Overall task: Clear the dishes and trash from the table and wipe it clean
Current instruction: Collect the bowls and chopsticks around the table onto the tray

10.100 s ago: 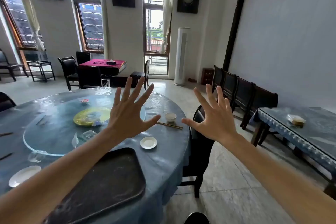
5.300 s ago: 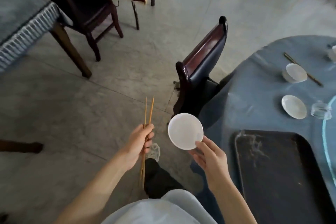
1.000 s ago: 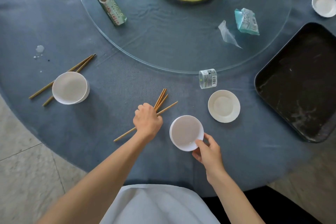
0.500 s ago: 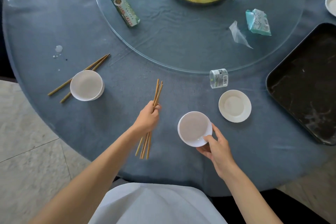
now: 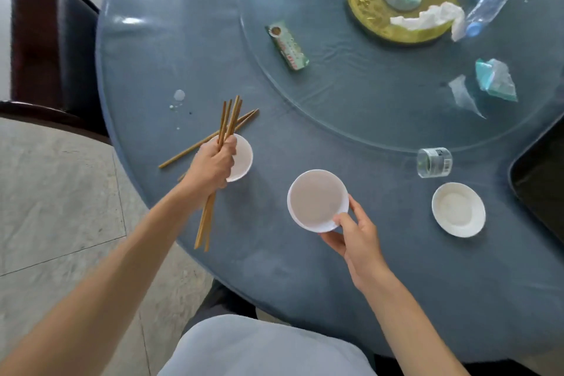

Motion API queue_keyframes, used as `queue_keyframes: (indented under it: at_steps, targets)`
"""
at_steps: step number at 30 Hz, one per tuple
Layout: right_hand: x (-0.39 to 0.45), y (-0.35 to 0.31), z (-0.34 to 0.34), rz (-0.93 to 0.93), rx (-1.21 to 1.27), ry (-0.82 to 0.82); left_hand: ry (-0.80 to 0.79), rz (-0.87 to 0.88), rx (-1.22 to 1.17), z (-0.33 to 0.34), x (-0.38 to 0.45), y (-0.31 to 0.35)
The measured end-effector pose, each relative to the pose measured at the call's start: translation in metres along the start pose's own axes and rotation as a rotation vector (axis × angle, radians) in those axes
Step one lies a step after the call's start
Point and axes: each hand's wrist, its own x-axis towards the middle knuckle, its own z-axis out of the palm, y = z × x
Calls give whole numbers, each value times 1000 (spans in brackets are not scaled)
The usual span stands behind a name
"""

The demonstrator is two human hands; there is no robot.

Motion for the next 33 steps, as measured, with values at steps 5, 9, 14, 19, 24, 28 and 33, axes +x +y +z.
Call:
queue_keyframes:
  at_steps: [5,9,14,19,24,28,33]
  targets:
    - [-3,-12,77,-34,4,10,37,31,69,-78,43,-12]
    - [4,-18,131,-63,-16,8,26,38,270,-114,75,-28]
    - [16,-19,178,-48,-16,21,16,111,504,-124,101,-32]
    - [30,-13,201,-27,-52,92,-56,273,688,-109,118,-38]
    - [37,-5,207,-18,-67,139,-95,338,761,-97,128,-44]
    - [38,1,206,-11,-33,153,-67,383,772,-92,129,-45]
    - [39,4,210,3,6,170,-60,425,805,-89,128,-46]
